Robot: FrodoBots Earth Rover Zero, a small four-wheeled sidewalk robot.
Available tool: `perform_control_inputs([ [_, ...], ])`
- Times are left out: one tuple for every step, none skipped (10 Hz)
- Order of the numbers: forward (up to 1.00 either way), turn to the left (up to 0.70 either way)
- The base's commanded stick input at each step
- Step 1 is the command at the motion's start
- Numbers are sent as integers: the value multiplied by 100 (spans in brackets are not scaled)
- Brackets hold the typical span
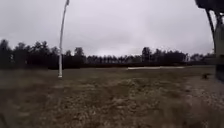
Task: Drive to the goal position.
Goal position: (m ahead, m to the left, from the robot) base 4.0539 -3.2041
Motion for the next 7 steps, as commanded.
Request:
perform_control_inputs([
  [70, -35],
  [70, -35],
  [70, -35],
  [70, -35],
  [70, -35],
  [70, -28],
  [70, 0],
])
